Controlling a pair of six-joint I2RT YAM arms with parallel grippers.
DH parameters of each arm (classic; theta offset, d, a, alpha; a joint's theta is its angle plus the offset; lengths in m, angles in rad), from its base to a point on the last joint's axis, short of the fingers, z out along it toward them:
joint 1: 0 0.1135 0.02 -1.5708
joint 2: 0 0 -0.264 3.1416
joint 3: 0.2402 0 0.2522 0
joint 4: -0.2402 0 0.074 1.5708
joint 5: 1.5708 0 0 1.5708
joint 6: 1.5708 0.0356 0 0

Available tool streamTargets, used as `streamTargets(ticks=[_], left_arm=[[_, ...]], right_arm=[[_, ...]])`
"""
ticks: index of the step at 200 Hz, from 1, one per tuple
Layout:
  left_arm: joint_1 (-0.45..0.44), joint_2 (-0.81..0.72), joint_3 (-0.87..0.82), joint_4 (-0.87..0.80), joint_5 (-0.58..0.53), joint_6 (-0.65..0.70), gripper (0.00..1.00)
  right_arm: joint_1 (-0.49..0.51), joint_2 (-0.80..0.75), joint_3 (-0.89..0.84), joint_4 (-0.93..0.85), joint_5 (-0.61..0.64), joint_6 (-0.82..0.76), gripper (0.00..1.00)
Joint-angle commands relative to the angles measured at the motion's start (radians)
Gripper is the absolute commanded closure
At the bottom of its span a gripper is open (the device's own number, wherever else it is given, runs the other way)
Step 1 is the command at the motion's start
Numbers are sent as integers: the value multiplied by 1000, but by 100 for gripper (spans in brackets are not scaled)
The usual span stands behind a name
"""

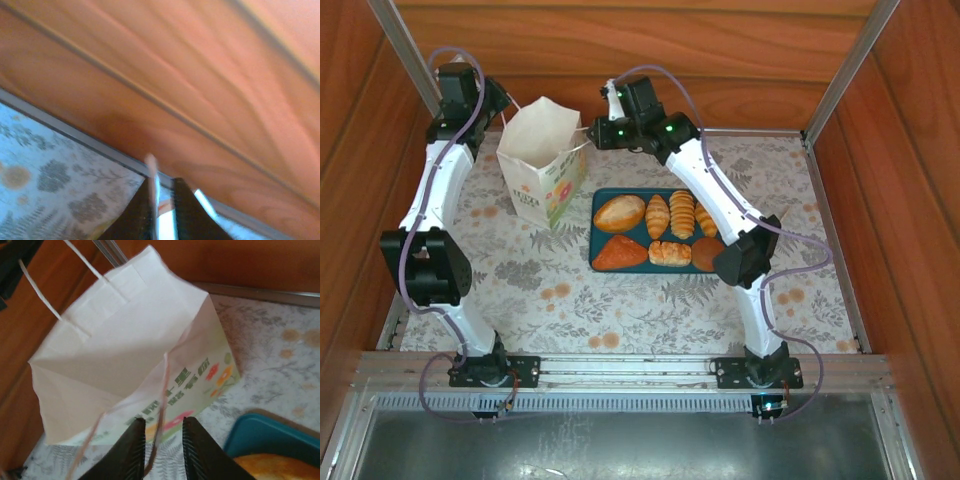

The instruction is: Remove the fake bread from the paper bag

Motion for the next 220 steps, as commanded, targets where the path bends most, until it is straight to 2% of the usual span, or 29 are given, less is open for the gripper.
streamTargets(ticks=[1,15,30,36,43,45,76,105,130,151,174,195,220], left_arm=[[8,-5,35,-18,44,-4,62],[7,-21,37,-20,48,9,54],[8,-45,43,-34,51,38,36],[8,-58,44,-43,51,51,22],[8,-77,41,-52,49,68,15],[9,-82,38,-54,49,74,13],[8,-205,-38,-69,-9,126,0],[7,-363,-168,-69,-107,166,0],[8,-516,-324,-63,-196,187,0],[8,-666,-502,-40,-300,202,0],[9,-820,-715,12,-415,211,0],[10,-917,-881,28,-448,199,0],[9,-984,-1046,41,-447,202,0]], right_arm=[[-4,5,26,-37,-23,-24,56],[-6,-14,25,-42,-30,-52,45],[-7,-38,29,-63,-11,-77,30],[-9,-52,28,-72,2,-88,19],[-9,-68,25,-83,23,-103,2],[-9,-75,24,-85,33,-106,0],[-10,-186,-35,-105,184,-164,0],[-12,-362,-223,-18,331,-263,0],[-12,-578,-492,138,505,-379,0],[-29,-780,-836,388,683,-494,0],[-131,-970,-1153,563,725,-505,0],[-273,-1072,-1325,511,731,-405,0],[-445,-1119,-1495,448,695,-323,0]])
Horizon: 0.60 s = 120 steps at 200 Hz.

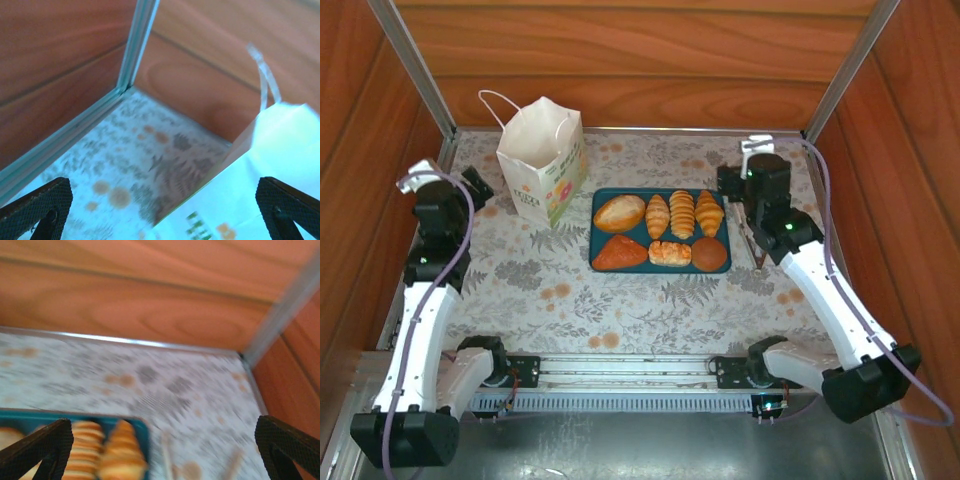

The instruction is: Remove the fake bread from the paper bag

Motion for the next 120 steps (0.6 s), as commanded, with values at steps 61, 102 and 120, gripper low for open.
streamTargets(ticks=[61,102,120], left_arm=[[7,16,-394,282,-110,144,0],[7,164,-445,461,-140,259,0],[8,212,-493,599,-124,284,0]], right_arm=[[-336,-52,-487,273,-210,102,0],[-369,42,-604,521,-281,33,0],[-370,91,-615,593,-323,24,0]])
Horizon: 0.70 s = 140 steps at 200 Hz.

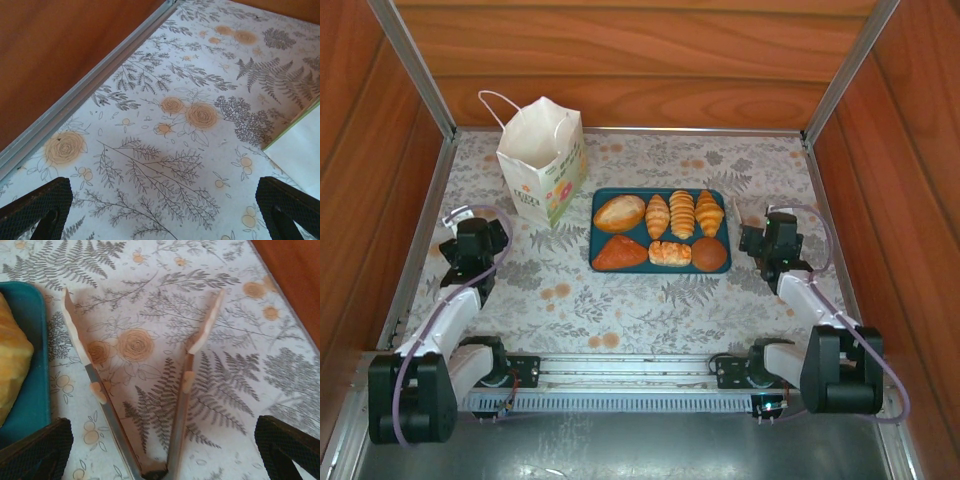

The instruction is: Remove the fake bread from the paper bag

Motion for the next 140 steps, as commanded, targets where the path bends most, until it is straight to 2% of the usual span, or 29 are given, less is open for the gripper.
streamTargets(ticks=[1,35,74,117,140], left_arm=[[7,51,-50,239,-9,81,0],[5,203,-52,385,100,129,0],[2,303,-46,536,98,162,0],[5,449,-35,686,179,182,0],[4,545,-32,784,212,208,0]], right_arm=[[-12,47,-19,211,-88,-34,0],[-13,116,-37,346,-225,-72,1],[-12,159,-63,500,-246,-106,0],[-12,177,-39,472,-312,-143,0],[-10,161,-82,549,-347,-109,0]])
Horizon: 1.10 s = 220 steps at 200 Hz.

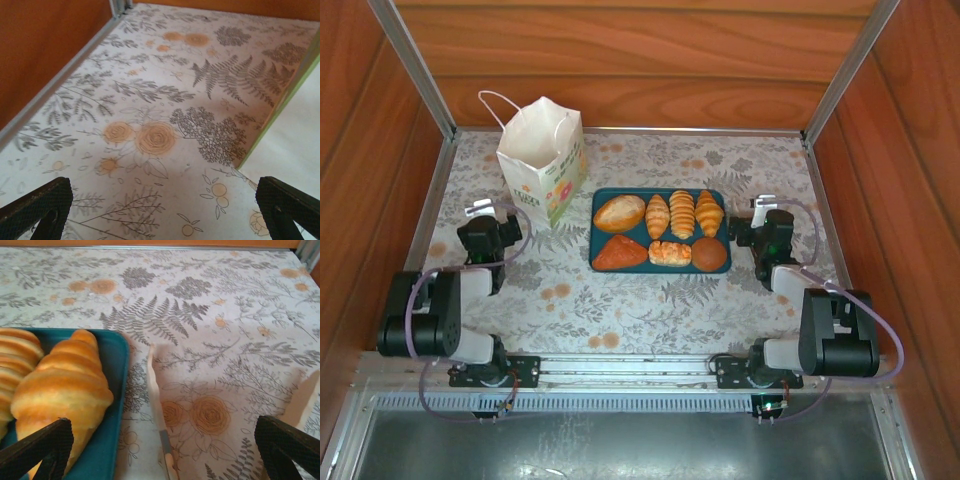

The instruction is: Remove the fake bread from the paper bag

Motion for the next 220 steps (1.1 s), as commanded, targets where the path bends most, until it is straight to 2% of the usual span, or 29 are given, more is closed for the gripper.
streamTargets(ticks=[1,44,65,93,154,187,201,220], left_arm=[[3,86,13,161,57,42,0],[-3,95,23,159,21,39,0],[-11,96,25,159,6,44,0],[-12,95,24,159,5,44,0],[-15,94,24,159,0,46,0],[-15,96,25,156,-1,45,0],[-14,94,25,156,-1,46,0],[-15,94,25,156,-1,46,0]], right_arm=[[-5,-16,-37,109,-73,1,0],[-4,2,-19,98,-70,12,0],[10,-7,-48,163,-112,-2,0],[44,-13,-58,172,-6,-5,0],[53,70,-14,186,-31,-8,0],[56,157,-56,330,-27,-14,0],[59,185,-57,367,3,-9,0],[59,185,-17,290,80,33,0]])
